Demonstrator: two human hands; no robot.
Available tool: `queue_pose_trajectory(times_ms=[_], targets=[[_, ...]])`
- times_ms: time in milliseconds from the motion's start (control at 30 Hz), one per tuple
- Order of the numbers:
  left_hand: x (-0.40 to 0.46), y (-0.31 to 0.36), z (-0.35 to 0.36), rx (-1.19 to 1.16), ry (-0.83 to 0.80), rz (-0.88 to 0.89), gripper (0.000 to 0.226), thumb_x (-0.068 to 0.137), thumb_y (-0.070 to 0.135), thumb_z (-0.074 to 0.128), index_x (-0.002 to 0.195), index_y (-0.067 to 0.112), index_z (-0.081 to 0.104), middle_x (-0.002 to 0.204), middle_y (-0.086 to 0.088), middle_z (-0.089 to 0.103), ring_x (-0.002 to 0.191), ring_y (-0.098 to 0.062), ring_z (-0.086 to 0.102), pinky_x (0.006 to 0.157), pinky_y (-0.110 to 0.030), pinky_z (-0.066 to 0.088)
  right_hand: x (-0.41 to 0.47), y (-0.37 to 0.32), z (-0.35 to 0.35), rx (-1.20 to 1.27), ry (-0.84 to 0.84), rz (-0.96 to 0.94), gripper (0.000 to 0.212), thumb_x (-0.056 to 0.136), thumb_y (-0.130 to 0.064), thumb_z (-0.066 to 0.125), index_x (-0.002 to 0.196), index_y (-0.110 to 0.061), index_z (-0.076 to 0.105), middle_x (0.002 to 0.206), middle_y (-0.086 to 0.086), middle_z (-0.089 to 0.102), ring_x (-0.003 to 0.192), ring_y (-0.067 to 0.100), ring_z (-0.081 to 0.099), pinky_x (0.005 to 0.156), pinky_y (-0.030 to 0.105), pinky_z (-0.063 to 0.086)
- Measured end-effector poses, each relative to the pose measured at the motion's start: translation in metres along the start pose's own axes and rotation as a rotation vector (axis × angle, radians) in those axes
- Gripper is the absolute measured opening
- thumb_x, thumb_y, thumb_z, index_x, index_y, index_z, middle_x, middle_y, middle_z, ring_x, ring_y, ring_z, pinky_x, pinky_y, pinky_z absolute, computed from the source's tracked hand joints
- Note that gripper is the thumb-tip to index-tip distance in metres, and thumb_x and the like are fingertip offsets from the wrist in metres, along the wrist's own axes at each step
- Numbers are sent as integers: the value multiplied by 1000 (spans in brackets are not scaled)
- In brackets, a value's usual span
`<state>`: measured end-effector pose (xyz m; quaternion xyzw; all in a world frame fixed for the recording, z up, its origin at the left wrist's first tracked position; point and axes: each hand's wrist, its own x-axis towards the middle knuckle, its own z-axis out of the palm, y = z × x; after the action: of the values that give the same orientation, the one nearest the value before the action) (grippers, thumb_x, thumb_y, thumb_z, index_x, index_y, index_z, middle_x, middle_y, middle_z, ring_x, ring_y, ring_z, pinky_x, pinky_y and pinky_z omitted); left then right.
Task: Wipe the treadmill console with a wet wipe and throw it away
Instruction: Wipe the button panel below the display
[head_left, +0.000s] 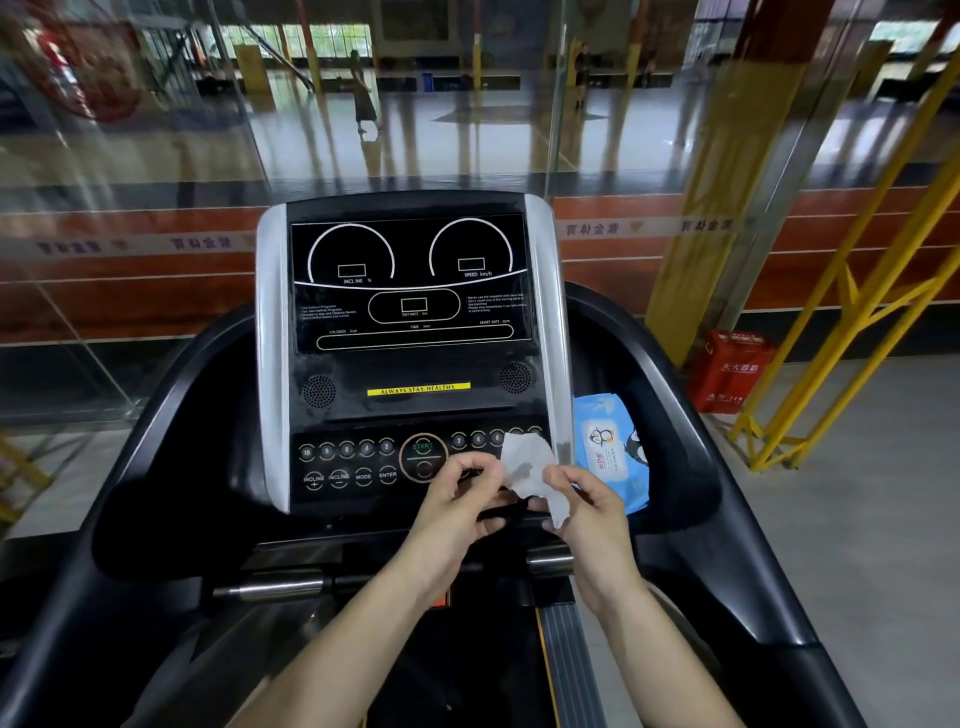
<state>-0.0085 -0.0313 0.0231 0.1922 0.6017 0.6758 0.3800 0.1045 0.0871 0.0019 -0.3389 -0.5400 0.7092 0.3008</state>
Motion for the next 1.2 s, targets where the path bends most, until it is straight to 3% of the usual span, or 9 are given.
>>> queue_pose_trajectory(times_ms=[100, 333, 500, 567, 667, 733, 900, 1033, 1200], targets=[[-1, 0, 4, 34, -70, -13, 38, 89, 38, 79, 120, 22, 64, 102, 8, 77, 94, -12, 72, 86, -36, 55, 1, 4, 1, -58, 34, -40, 8, 98, -31, 73, 95, -27, 79, 98, 10, 77, 97, 31, 71, 90, 51, 59], [7, -13, 3, 7, -29, -18, 66, 80, 4, 86, 133, 28, 54, 107, -8, 76, 83, -21, 69, 79, -37, 53, 6, 8, 3, -26, 91, -38, 33, 96, -39, 73, 88, -7, 70, 98, 28, 70, 85, 37, 68, 82, 52, 60], [5, -15, -4, 155, -45, -7, 79, 85, 1, 82, 142, 40, 44, 121, -3, 72, 85, -8, 72, 75, -19, 55, 13, 1, 4, 68, 172, 23, 25, 95, -39, 74, 89, -15, 73, 108, 15, 75, 109, 40, 70, 97, 60, 58], [3, -16, -4, 188, -55, -28, 75, 86, 5, 82, 142, 40, 45, 120, -6, 70, 89, -10, 72, 75, -19, 55, 11, -1, 5, 3, 149, -6, 25, 93, -44, 73, 88, -20, 74, 104, 15, 73, 100, 39, 69, 98, 60, 56], [4, -19, -5, 66, -55, -104, 62, 85, 26, 85, 138, 37, 54, 118, -14, 74, 99, -22, 74, 88, -35, 60, 8, -2, 6, -75, 107, -70, 16, 95, -41, 74, 90, -27, 73, 90, 10, 72, 83, 24, 63, 85, 50, 57], [6, -20, -7, 22, -41, -111, 54, 83, 35, 84, 132, 38, 60, 113, -10, 77, 102, -24, 74, 93, -43, 59, 8, -1, 4, -100, 80, -92, 7, 95, -36, 75, 97, -34, 68, 92, 10, 74, 80, 29, 65, 79, 48, 56], [13, -20, -11, 219, 55, 101, 37, 89, 6, 78, 119, 28, 72, 76, 6, 69, 88, -8, 68, 92, -27, 47, 10, 1, -9, -314, -155, -183, 28, 98, -17, 71, 115, -38, 66, 102, -5, 76, 100, 13, 70, 92, 36, 57], [12, -18, -11, 496, 97, 312, 30, 88, 7, 79, 101, 34, 80, 90, 8, 70, 82, -1, 61, 81, -15, 48, 14, 0, -15, -625, -230, -262, 38, 88, -24, 83, 117, -40, 66, 113, -14, 68, 102, -2, 62, 89, 16, 48], [21, -20, -10, 572, 118, 337, 18, 89, 19, 80, 85, 36, 75, 99, 8, 66, 98, -7, 62, 90, -22, 46, 21, 1, -18, -634, -180, -325, 10, 90, -26, 80, 94, -34, 77, 109, -7, 60, 105, 2, 59, 94, 23, 48]])
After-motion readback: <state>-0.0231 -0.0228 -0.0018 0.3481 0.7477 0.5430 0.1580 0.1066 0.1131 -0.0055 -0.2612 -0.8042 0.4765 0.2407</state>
